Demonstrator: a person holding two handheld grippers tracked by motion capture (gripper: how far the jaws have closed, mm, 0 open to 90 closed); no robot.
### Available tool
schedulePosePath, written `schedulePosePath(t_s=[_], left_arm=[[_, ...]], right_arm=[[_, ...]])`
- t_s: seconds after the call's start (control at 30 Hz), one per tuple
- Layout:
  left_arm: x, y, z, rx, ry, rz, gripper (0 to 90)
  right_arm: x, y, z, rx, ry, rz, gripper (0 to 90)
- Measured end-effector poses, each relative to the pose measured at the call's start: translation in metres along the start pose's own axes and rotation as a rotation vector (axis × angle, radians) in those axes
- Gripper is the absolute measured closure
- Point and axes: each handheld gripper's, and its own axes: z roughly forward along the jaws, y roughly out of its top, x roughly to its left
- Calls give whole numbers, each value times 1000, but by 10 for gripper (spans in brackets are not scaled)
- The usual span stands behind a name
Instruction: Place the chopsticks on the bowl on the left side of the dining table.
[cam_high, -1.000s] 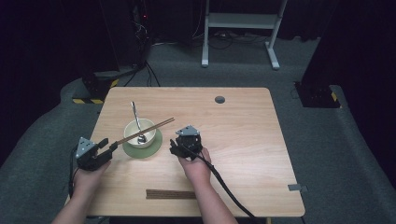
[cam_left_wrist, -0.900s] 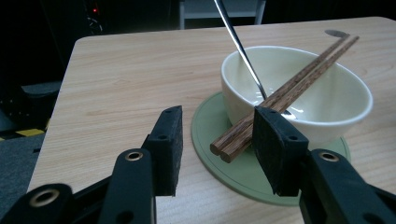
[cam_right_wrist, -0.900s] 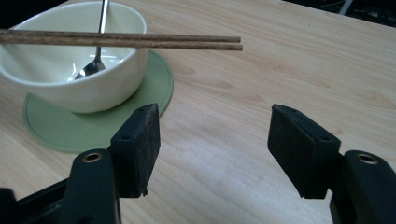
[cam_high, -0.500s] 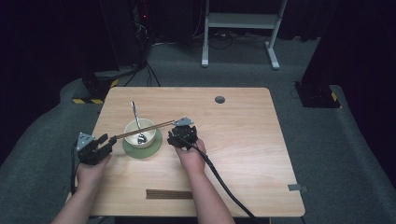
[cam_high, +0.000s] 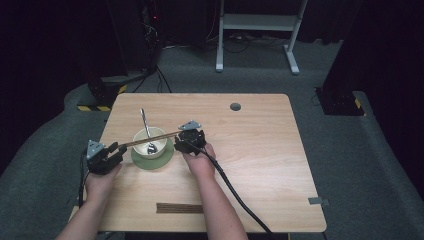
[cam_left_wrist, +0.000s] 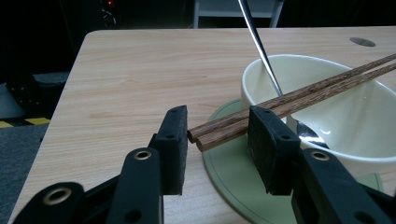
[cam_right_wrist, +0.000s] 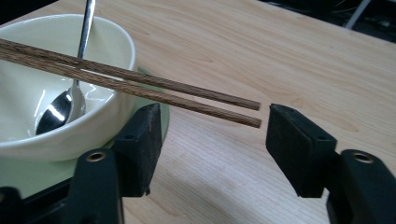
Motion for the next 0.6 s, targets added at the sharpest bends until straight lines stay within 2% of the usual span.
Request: schedulePosePath(t_s=[0.17,0.27,0.6], left_arm=[[-1,1,1,-2,-6,2,580],[-1,1,3,1,-12,5,580],[0,1,2,-3,-13,-7,572]], right_arm=[[0,1,4,-5,-8,5,283],[-1,0,6,-8,9,3,289],[2,-4,2,7,0,-15,327]])
